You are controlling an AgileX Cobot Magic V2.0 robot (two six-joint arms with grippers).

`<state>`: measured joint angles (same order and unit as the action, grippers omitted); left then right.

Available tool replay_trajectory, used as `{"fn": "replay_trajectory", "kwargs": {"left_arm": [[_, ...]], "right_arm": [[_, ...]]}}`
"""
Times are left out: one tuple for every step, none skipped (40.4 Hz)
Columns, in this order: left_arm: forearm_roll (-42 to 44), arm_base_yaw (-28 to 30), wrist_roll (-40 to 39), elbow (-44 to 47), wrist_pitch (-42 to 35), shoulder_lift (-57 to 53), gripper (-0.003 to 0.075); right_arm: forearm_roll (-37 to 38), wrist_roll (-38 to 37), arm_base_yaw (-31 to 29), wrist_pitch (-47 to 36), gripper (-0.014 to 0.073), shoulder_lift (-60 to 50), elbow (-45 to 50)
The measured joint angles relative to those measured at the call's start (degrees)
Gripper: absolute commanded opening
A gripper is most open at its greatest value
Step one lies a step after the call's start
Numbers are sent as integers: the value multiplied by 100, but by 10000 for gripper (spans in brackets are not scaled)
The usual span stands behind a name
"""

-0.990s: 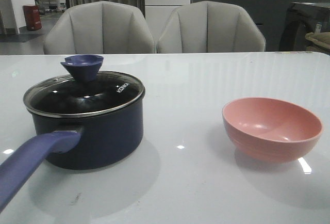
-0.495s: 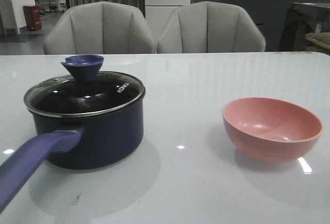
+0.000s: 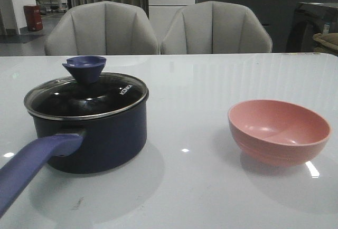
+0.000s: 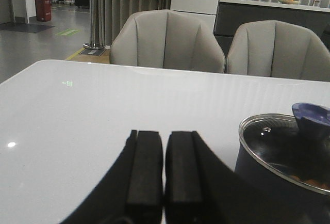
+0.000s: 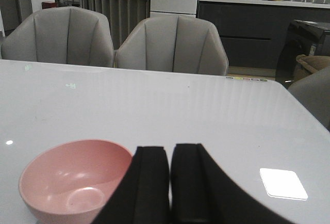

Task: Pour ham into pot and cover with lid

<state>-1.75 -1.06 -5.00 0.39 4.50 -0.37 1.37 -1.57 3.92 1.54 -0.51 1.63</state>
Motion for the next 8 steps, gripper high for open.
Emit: {"fn": "replay_trajectory", "kwargs": {"left_arm": [[0,0,0,0,0,0,122],[0,0,0,0,0,0,122],[0,0,0,0,0,0,122],[0,0,0,0,0,0,122],[0,0,0,0,0,0,122],[0,0,0,0,0,0,122],[0,0,0,0,0,0,122],[0,0,0,0,0,0,122]], "right_arm": [[0,0,0,0,185,0,0],[0,0,0,0,185,0,0],[0,0,0,0,185,0,0],[0,0,0,0,185,0,0],[0,0,0,0,185,0,0],[0,0,0,0,185,0,0],[0,0,0,0,185,0,0],[0,0,0,0,185,0,0]]}}
